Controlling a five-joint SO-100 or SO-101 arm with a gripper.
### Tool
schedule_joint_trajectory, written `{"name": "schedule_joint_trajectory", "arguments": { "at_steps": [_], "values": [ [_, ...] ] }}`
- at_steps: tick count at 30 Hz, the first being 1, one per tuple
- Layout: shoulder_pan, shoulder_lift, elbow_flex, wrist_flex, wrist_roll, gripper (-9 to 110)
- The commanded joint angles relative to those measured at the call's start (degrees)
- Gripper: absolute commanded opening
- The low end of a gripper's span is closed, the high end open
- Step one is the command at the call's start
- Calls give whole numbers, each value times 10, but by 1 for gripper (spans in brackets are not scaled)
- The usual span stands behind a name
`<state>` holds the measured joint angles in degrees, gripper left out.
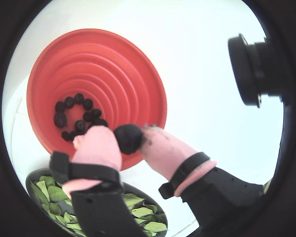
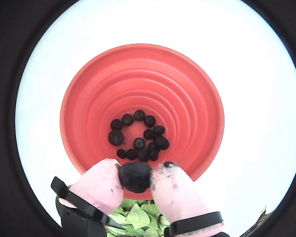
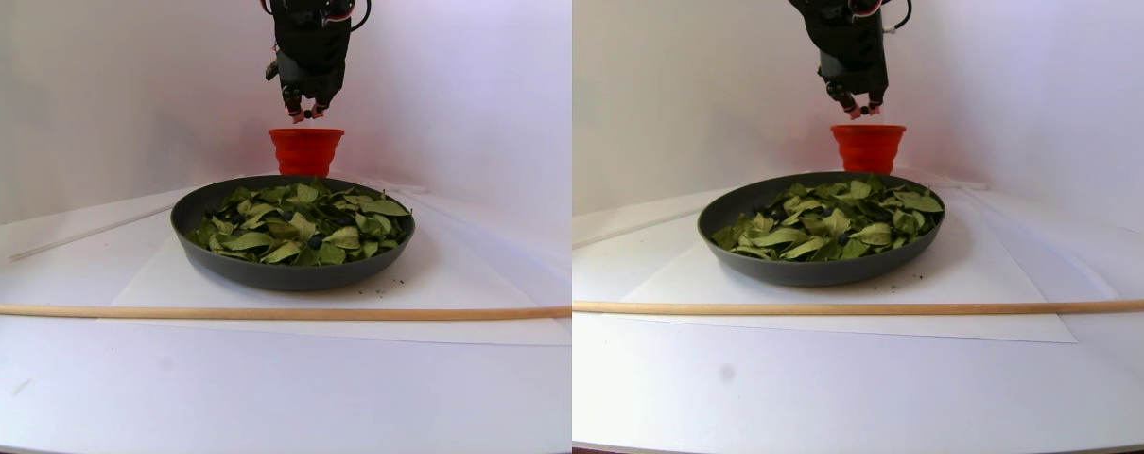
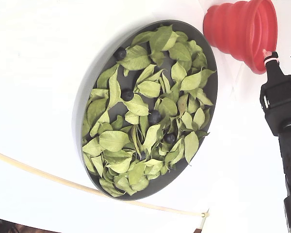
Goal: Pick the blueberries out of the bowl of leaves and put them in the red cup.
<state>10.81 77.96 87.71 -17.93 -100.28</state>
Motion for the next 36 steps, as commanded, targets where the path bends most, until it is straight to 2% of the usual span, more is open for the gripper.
{"name": "schedule_joint_trajectory", "arguments": {
  "at_steps": [1,9,36],
  "values": [
    [14,18,-47,-24,-4,12],
    [18,15,-49,-34,-1,19],
    [-4,152,50,29,-6,17]
  ]
}}
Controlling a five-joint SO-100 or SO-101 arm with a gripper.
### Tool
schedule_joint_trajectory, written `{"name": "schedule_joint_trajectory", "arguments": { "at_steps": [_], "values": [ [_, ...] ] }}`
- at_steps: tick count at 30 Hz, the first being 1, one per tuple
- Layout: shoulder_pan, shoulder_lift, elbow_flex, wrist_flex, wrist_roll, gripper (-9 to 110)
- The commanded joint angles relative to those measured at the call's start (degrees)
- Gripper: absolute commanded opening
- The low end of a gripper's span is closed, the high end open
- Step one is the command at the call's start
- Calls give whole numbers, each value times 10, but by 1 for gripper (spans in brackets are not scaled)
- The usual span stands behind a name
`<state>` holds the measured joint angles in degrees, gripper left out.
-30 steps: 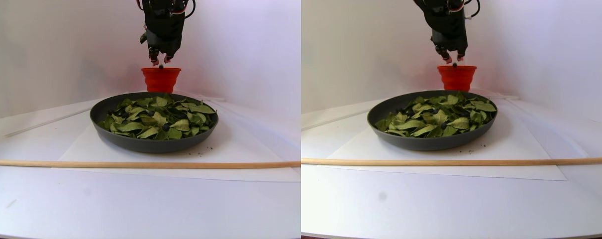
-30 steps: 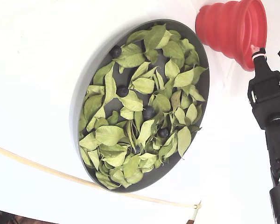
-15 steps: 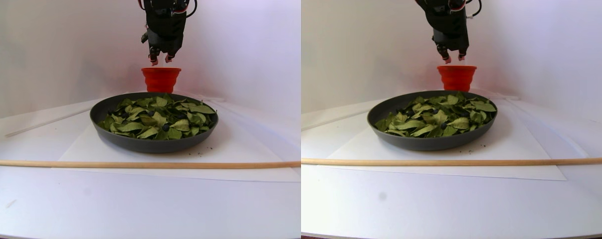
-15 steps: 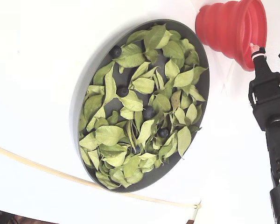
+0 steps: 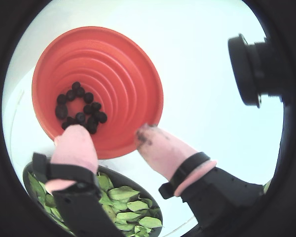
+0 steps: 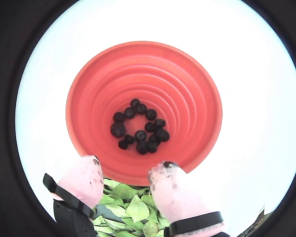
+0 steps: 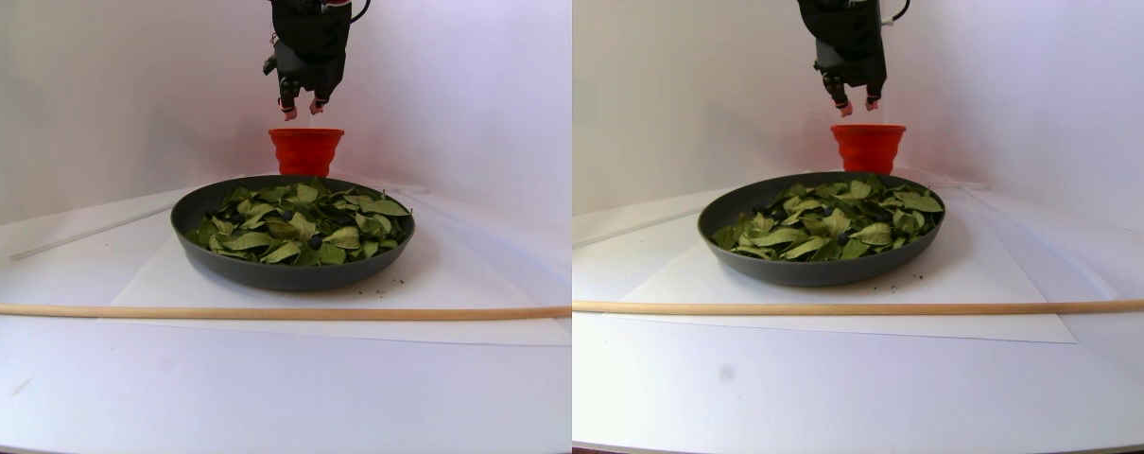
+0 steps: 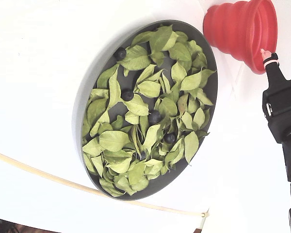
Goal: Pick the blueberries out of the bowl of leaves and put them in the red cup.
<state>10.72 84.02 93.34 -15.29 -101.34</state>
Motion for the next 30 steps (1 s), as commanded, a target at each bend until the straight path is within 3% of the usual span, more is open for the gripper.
{"name": "schedule_joint_trajectory", "arguments": {
  "at_steps": [1,30],
  "values": [
    [-4,98,-2,8,4,17],
    [-47,198,110,103,7,16]
  ]
}}
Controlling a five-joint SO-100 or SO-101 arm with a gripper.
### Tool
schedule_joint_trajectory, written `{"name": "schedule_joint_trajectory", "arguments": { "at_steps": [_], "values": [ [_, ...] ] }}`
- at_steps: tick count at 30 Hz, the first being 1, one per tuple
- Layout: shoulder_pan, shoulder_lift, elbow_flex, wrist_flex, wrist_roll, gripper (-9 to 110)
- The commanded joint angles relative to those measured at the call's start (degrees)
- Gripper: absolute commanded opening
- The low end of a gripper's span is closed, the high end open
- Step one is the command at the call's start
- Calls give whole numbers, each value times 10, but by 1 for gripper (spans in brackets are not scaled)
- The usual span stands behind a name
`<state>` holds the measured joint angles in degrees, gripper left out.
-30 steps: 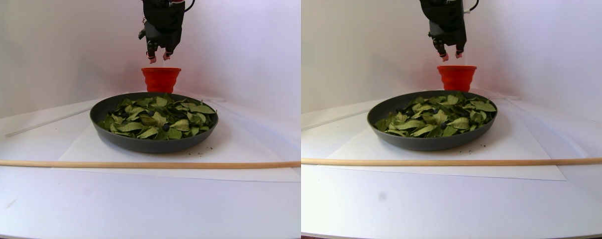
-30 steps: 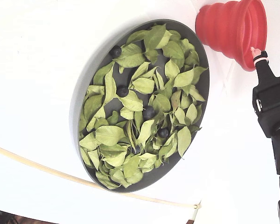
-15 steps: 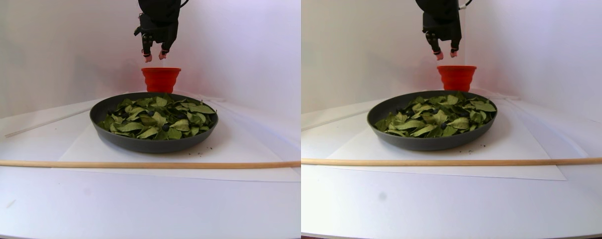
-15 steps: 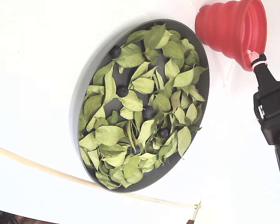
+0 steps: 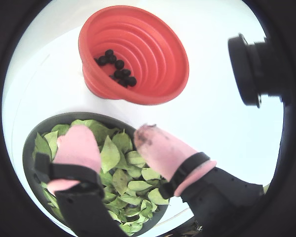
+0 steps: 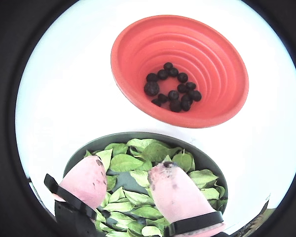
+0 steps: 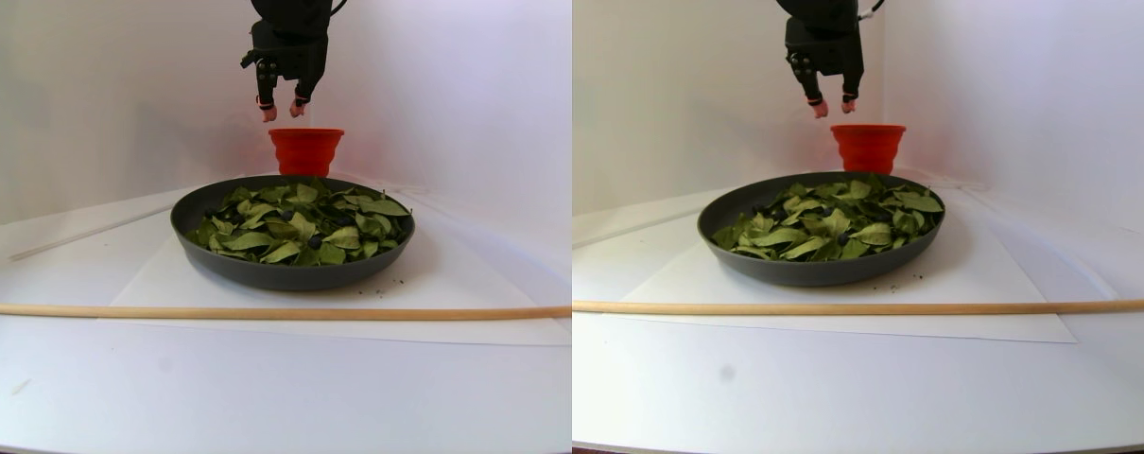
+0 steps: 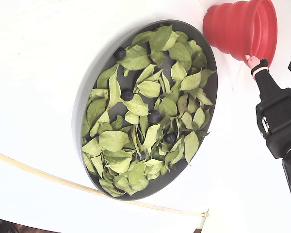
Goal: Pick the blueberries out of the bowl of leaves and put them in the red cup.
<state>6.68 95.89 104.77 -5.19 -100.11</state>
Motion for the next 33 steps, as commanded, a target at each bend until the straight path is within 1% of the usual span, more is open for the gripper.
{"name": "schedule_joint_trajectory", "arguments": {
  "at_steps": [1,21,33],
  "values": [
    [-9,81,1,4,-7,16],
    [-38,127,62,68,1,16],
    [-61,144,113,76,-5,15]
  ]
}}
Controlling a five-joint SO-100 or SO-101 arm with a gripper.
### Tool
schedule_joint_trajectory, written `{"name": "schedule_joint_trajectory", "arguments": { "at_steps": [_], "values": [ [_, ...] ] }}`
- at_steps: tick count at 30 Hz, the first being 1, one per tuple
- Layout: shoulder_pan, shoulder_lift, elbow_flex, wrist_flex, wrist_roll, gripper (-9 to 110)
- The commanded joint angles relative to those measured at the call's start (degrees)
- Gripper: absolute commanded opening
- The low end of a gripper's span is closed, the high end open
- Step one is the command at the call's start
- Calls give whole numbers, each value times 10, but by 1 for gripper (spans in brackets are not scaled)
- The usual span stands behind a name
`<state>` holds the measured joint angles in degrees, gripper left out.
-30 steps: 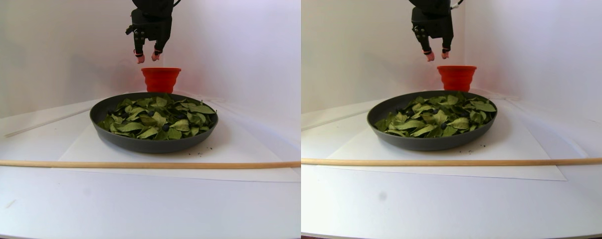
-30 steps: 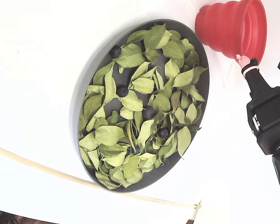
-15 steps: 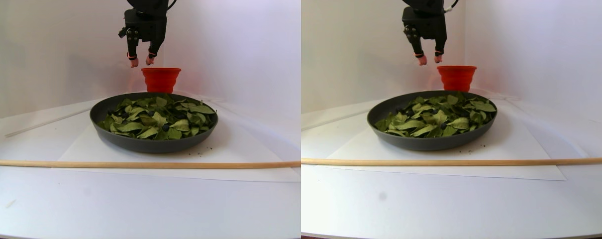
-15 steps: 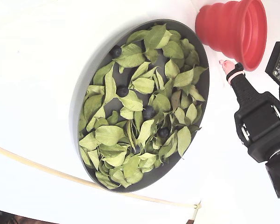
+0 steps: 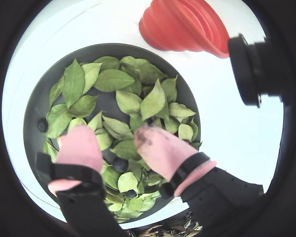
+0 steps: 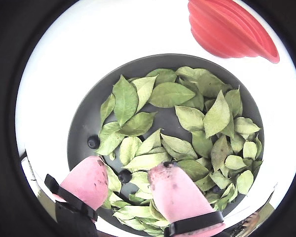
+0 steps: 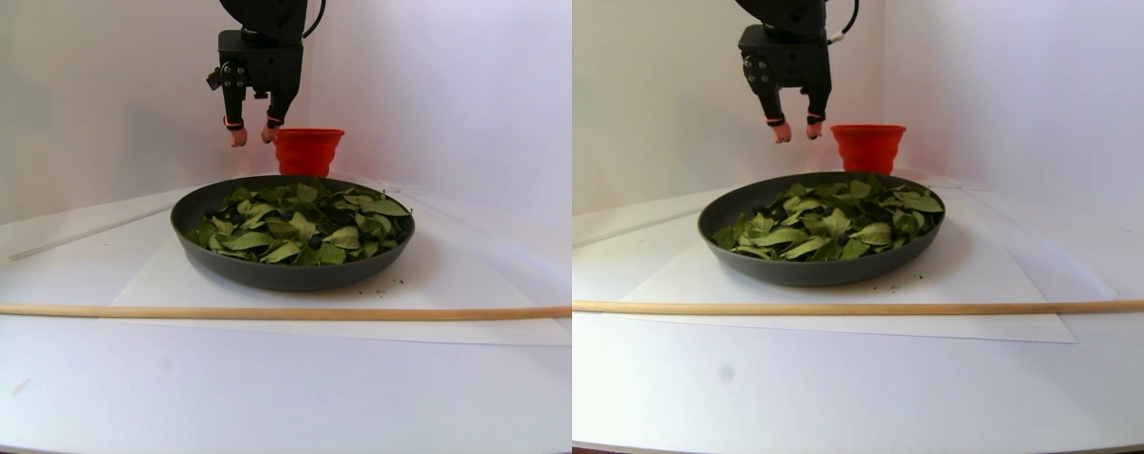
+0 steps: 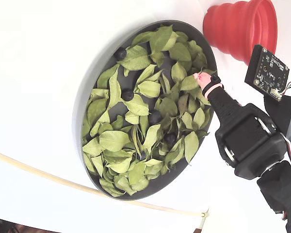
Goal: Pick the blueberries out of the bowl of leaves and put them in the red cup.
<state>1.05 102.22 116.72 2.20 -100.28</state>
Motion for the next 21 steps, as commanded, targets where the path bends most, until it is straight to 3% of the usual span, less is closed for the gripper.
{"name": "schedule_joint_trajectory", "arguments": {
  "at_steps": [1,21],
  "values": [
    [-6,83,-3,4,-4,15],
    [-32,73,45,20,-8,15]
  ]
}}
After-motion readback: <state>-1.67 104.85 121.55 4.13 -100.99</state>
